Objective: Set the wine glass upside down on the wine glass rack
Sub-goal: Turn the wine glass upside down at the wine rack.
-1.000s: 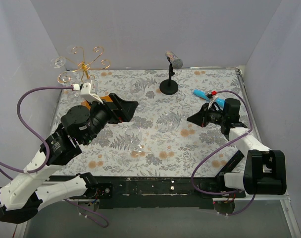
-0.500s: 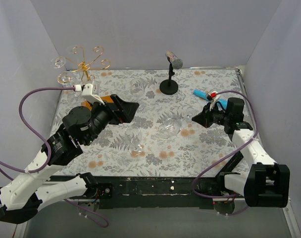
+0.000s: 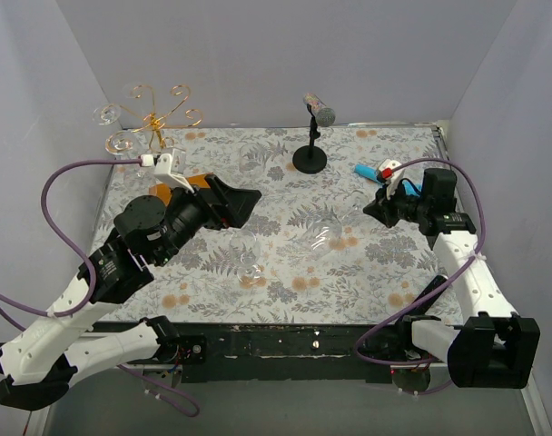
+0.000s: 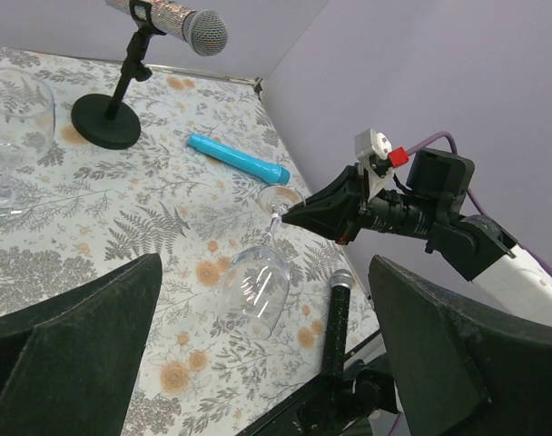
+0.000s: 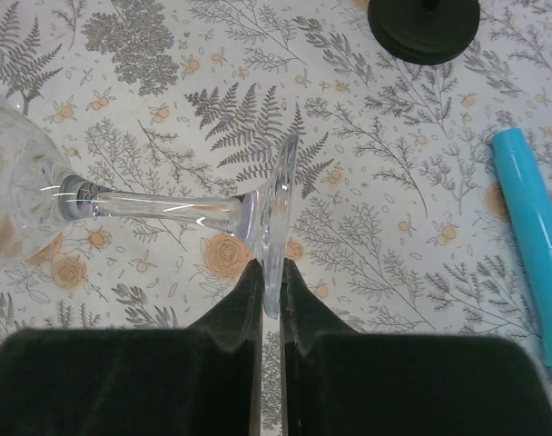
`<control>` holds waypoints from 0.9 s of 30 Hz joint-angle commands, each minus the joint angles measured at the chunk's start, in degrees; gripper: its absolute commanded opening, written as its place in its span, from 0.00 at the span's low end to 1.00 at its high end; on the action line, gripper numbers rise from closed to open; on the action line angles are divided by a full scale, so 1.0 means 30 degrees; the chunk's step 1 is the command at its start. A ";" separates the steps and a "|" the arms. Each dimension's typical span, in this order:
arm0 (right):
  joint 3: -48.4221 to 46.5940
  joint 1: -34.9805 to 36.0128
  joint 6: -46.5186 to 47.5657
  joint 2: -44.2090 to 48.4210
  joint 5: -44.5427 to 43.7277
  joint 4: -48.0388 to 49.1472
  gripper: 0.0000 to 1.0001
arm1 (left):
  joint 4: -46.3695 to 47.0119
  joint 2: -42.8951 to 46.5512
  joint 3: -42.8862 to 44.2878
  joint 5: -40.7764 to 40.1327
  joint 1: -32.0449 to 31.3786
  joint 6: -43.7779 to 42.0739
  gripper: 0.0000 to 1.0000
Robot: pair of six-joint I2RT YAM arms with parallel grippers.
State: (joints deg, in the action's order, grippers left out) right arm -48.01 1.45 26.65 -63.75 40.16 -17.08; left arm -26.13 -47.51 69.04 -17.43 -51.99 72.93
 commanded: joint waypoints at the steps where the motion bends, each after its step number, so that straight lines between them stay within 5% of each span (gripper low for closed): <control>1: -0.2187 -0.0103 0.3471 0.0682 -0.0115 -0.2036 0.01 | 0.0829 0.0103 -0.0160 0.0888 -0.0073 0.0125 0.98; 11: -0.5439 -0.0104 0.8865 0.0302 -0.0525 -0.5847 0.01 | 0.2731 -0.0189 -0.0774 0.3962 -0.0073 0.1530 0.98; 27: -0.8341 0.0657 1.3847 0.1239 -0.1961 -0.7226 0.01 | 0.5281 -0.1215 -0.1683 0.6571 -0.0073 0.3200 0.98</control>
State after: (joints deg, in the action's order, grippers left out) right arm -68.53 2.52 63.66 -62.48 34.04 -39.86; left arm -13.52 -50.96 64.49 -0.93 -51.99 81.12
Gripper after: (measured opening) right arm 0.104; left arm 0.981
